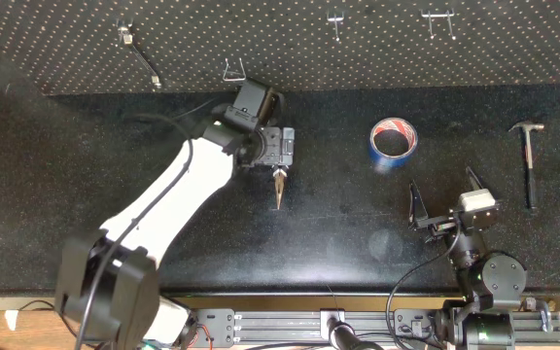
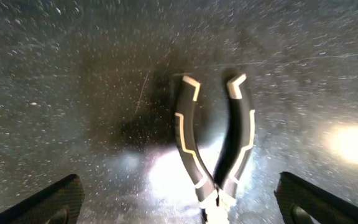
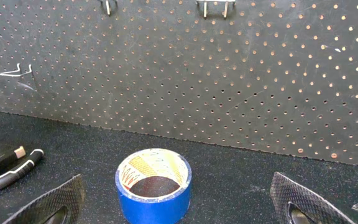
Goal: Place Tools Onto Pegboard
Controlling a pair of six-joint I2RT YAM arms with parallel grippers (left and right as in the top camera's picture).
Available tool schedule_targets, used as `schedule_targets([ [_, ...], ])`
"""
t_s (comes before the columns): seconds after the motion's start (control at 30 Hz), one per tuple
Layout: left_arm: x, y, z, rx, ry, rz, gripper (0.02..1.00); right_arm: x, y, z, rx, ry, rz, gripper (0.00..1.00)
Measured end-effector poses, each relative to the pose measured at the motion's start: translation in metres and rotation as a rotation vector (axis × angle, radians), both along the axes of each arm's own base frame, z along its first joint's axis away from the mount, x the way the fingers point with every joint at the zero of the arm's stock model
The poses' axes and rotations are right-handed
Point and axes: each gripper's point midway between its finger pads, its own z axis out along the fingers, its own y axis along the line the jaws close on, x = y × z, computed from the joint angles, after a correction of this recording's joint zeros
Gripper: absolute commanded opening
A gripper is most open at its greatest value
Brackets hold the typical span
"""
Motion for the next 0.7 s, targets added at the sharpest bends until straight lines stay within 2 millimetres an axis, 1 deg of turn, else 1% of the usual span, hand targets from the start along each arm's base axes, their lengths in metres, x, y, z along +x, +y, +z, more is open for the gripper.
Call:
schedule_targets([
  [0.1, 0.0, 0.0, -0.007, 0.004, 0.018, 0.006, 0.996, 0.0, 0.0, 0.0, 0.0, 0.0, 0.0, 0.976],
  [0.2, 0.001, -0.003, -0.002, -0.002, 0.015, 0.005, 0.996, 0.0, 0.0, 0.0, 0.0, 0.0, 0.0, 0.976],
  [0.23, -0.001, -0.003, -0.001, 0.003, 0.026, 0.002, 0.996, 0.0, 0.0, 0.0, 0.0, 0.0, 0.0, 0.976],
  [0.33, -0.006, -0.003, -0.003, 0.012, 0.043, -0.003, 0.996, 0.0, 0.0, 0.0, 0.0, 0.0, 0.0, 0.976],
  [0.5, -0.007, -0.002, -0.003, 0.014, 0.048, -0.003, 0.996, 0.0, 0.0, 0.0, 0.0, 0.0, 0.0, 0.976],
  [0.7, -0.02, 0.004, -0.006, 0.042, 0.1, -0.007, 0.998, 0.0, 0.0, 0.0, 0.0, 0.0, 0.0, 0.976],
])
